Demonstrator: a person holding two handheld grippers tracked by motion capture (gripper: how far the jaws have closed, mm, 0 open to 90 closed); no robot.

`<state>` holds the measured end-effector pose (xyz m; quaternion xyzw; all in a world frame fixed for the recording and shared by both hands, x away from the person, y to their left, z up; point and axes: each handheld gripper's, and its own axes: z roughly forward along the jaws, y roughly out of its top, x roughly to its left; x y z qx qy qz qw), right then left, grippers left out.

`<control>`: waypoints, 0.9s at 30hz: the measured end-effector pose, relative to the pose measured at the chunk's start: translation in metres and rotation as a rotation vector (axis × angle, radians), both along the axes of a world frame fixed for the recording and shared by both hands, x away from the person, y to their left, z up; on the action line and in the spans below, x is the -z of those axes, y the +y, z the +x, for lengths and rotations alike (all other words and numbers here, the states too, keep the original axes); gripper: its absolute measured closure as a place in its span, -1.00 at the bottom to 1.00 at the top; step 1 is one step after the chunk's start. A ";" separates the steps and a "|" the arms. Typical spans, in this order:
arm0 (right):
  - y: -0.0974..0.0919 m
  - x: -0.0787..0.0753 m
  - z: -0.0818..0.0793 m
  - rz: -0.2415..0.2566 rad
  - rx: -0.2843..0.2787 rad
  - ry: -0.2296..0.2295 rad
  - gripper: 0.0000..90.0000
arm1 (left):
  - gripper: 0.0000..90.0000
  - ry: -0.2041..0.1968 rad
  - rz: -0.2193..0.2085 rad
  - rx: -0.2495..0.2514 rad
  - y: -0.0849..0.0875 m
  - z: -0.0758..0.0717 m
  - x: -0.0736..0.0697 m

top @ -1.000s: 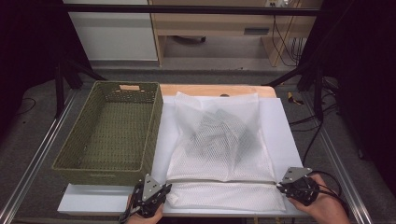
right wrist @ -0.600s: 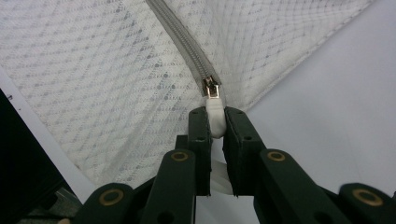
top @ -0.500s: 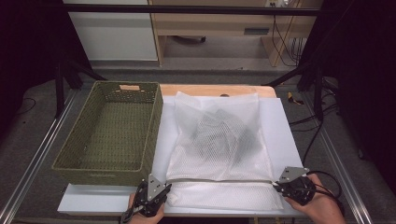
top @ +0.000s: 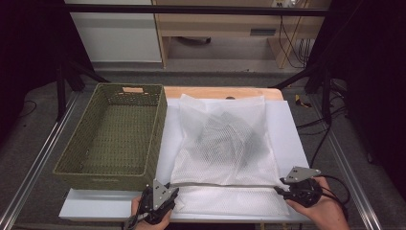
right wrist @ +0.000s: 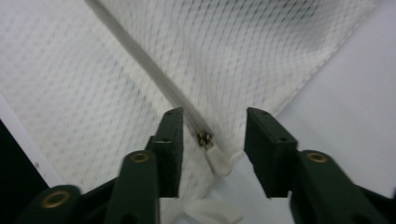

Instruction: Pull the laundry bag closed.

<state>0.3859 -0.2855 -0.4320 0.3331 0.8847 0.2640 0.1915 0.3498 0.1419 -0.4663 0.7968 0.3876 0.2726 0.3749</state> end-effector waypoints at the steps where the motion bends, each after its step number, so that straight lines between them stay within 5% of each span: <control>1: 0.002 -0.003 0.000 0.012 0.012 -0.012 0.17 | 0.29 -0.012 -0.003 -0.003 0.000 -0.001 -0.002; 9: 0.021 -0.023 -0.003 0.148 0.110 -0.124 -0.21 | -0.04 -0.108 -0.019 -0.001 0.005 -0.016 -0.021; 14: 0.028 -0.024 -0.002 0.175 0.153 -0.175 -0.34 | -0.13 -0.148 -0.042 0.032 0.002 -0.018 -0.030; 27: 0.002 -0.024 0.003 0.278 0.365 -0.315 -0.76 | -0.65 -0.108 -0.126 0.138 -0.029 0.011 -0.043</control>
